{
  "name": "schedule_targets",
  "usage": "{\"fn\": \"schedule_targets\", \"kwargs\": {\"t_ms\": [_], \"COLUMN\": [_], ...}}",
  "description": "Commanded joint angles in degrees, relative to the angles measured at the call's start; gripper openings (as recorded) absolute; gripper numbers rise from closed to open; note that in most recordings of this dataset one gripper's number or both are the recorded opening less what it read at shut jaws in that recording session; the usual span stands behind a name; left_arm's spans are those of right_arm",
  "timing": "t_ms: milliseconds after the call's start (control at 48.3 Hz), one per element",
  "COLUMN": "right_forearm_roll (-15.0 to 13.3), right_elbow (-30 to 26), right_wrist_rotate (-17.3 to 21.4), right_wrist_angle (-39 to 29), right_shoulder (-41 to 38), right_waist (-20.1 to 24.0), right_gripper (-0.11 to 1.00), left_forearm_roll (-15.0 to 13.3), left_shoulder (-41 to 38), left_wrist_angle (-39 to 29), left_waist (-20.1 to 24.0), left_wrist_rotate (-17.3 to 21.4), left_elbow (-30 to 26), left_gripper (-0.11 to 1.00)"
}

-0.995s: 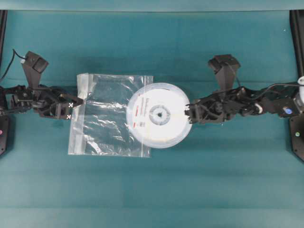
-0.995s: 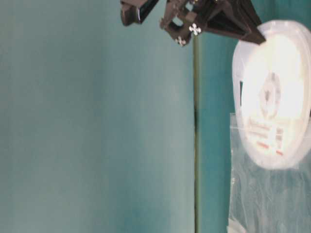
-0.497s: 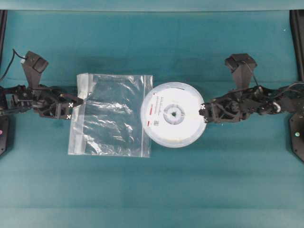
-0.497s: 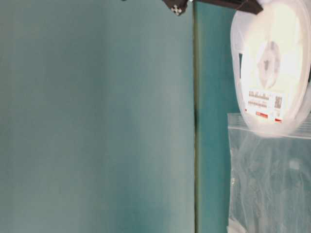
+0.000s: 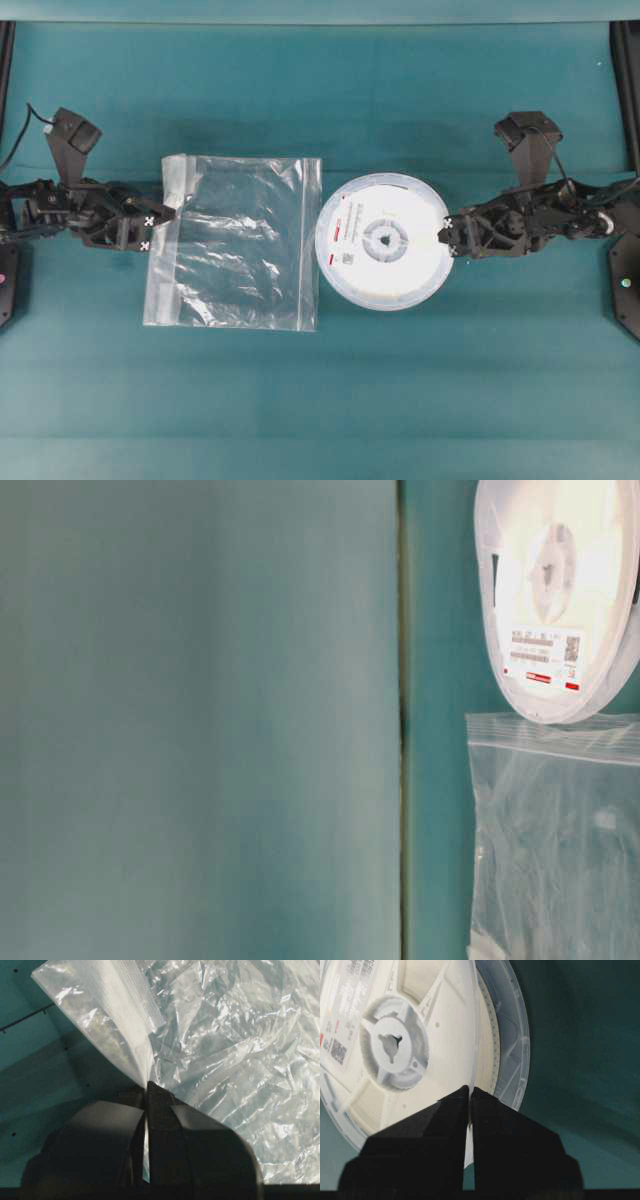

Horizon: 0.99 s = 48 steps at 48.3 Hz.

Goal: Take out the reel from the clear zip bag.
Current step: 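Pull the reel rightward out of the bag while the left gripper holds it, then set the reel down on the table right of the bag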

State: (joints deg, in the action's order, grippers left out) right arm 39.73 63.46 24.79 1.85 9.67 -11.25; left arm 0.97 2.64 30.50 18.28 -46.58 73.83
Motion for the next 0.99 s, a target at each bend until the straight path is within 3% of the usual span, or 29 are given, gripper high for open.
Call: {"fn": "schedule_targets", "kwargs": {"t_ms": [0, 974], "right_forearm_roll": [0.0, 0.1], "right_elbow": [0.4, 2.9], "right_wrist_rotate": [0.3, 0.4], "right_wrist_angle": [-0.2, -0.5], "right_shoulder": [1.2, 4.6], "right_waist": [-0.4, -1.3], "right_gripper": [0.01, 0.01], "left_forearm_roll": [0.2, 0.2], "left_shoulder": [0.1, 0.1], "left_wrist_angle": [0.0, -1.5], "left_waist": [-0.3, -0.3], "left_wrist_rotate": [-0.1, -0.2], "left_elbow": [-0.2, -0.6], "left_gripper": [-0.01, -0.01]}}
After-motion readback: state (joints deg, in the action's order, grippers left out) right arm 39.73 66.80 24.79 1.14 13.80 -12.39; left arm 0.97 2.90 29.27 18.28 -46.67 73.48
